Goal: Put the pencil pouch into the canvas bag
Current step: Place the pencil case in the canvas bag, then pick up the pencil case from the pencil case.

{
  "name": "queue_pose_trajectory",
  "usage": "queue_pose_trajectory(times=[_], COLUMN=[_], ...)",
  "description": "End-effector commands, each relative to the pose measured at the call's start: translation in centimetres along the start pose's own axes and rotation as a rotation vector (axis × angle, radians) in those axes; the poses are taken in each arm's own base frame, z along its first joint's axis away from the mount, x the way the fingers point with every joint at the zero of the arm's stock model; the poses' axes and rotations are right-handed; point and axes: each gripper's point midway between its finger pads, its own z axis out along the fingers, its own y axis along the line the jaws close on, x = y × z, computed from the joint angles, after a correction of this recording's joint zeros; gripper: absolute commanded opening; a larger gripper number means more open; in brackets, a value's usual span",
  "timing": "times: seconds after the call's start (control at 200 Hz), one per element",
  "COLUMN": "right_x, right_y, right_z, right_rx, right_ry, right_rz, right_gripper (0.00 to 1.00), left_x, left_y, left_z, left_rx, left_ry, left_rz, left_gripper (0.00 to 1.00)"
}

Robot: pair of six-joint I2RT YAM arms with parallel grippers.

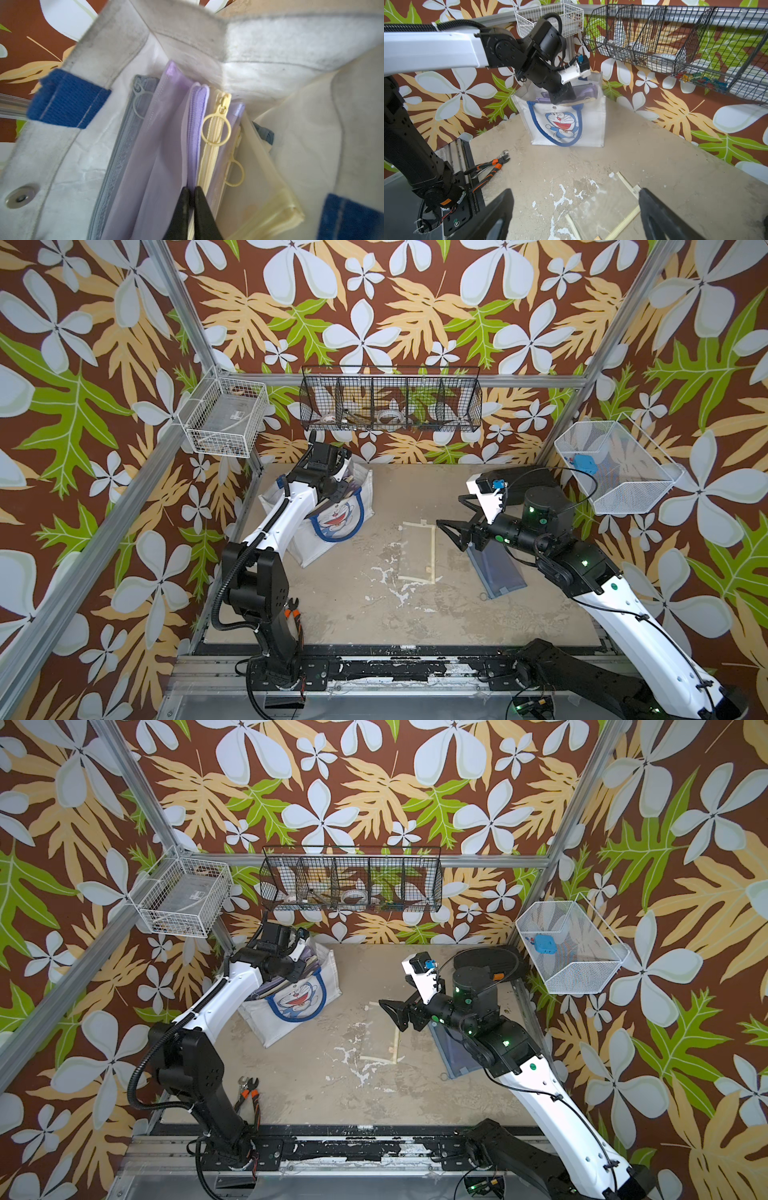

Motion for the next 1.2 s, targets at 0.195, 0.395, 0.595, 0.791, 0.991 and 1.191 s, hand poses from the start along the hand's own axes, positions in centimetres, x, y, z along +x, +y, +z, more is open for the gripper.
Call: queue_pose_trajectory(times=[0.195, 0.395, 0.595, 0.791, 0.991, 1.191], right_x=[7.9, 13.2, 17.7, 22.3, 27.0, 30.0], right_y=[-2.3, -3.6, -5.7, -8.9, -8.8, -8.5], right_z=[2.2, 4.5, 7.2, 8.7, 10.4, 11.0], right_rx=[0.098, 0.136, 0.177, 0.204, 0.142, 0.128], right_ry=[0.219, 0.307, 0.406, 0.487, 0.576, 0.607], right_rz=[0.098, 0.171, 0.215, 0.319, 0.385, 0.43], right_gripper=[0.94, 0.91, 0.88, 0.85, 0.79, 0.78], left_x=[-2.8, -2.1, 1.4, 5.6, 8.0, 8.7], left_y=[1.1, -8.1, -17.4, -22.2, -25.4, -26.9], left_z=[-9.4, -14.7, -16.7, -13.2, -8.4, -3.2], left_rx=[-0.041, 0.083, 0.516, 0.644, 0.711, 0.65], left_ry=[-0.208, -0.319, -0.384, -0.312, -0.237, -0.158], left_rz=[-0.106, -0.155, -0.364, -0.418, -0.47, -0.499], left_gripper=[0.53, 0.6, 0.67, 0.7, 0.7, 0.72])
